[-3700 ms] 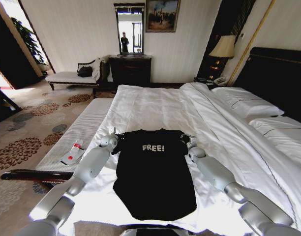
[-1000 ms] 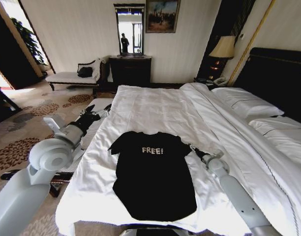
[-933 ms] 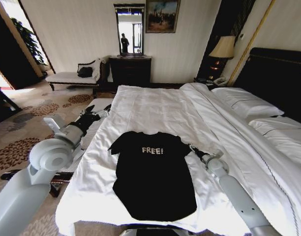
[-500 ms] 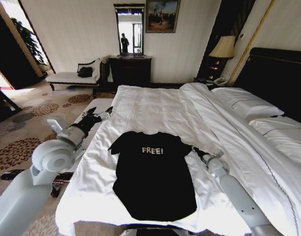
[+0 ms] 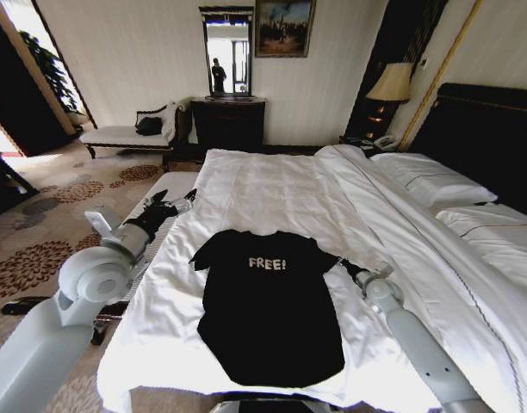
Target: Fold the clothes on the bed.
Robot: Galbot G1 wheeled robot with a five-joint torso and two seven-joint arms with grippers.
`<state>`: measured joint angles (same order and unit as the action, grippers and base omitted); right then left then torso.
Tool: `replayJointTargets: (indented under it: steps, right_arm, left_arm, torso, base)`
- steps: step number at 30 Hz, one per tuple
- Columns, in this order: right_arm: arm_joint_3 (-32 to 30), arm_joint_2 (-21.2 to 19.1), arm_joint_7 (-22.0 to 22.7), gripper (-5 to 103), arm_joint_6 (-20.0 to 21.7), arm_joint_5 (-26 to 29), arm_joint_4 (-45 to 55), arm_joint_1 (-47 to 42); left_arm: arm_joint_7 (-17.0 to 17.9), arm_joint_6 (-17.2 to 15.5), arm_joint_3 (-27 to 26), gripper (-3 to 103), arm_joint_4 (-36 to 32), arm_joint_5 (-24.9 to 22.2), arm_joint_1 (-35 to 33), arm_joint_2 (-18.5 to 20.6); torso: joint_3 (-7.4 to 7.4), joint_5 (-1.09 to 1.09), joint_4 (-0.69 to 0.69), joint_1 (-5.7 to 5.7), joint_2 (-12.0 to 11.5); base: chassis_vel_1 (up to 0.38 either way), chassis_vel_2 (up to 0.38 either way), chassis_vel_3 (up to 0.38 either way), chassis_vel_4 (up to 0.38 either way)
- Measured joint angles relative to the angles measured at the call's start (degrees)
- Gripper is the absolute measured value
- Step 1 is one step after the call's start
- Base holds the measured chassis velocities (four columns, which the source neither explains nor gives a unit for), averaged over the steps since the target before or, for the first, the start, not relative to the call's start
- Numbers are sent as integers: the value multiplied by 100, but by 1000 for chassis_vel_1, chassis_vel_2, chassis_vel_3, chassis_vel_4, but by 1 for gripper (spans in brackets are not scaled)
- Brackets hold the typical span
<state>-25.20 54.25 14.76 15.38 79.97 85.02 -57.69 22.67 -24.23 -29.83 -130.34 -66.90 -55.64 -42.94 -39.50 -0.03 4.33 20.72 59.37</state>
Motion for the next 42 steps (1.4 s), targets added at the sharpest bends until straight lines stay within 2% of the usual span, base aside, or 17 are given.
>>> replayJointTargets:
  steps: [9,23,35,37,39,40,42]
  right_arm:
    - [-219,-196,9,0,-35,87,264,-82]
    - [41,-329,19,0,23,-23,-216,322]
    - [30,-397,66,-1,110,-249,-242,284]
    - [5,-407,-87,3,38,-387,-179,236]
    - [-39,-412,-170,14,3,-467,-37,179]
    - [-39,-412,-170,14,3,-467,-37,179]
    - [-110,-435,-100,25,24,-609,161,103]
  left_arm:
    - [-1,-2,-61,100,-50,-22,-20,-15]
    - [-1,-6,-111,100,-145,-11,-171,-64]
    - [-2,-8,-179,100,-176,16,-277,-86]
    - [-2,-10,-160,100,-180,69,-353,-143]
    - [5,-27,-129,100,-178,84,-418,-218]
    - [5,-27,-129,100,-178,84,-418,-218]
    - [60,-89,-122,100,-172,54,-488,-275]
  torso:
    - [0,0,0,0,0]
    - [0,0,-1,0,0]
    - [0,0,0,0,0]
    - [0,0,1,0,0]
    - [0,0,0,0,0]
    - [0,0,0,0,0]
    - [0,0,0,0,0]
  base:
    - [0,0,0,0]
    - [0,0,0,0]
    - [0,0,0,0]
    - [0,0,0,0]
    - [0,0,0,0]
    - [0,0,0,0]
    - [0,0,0,0]
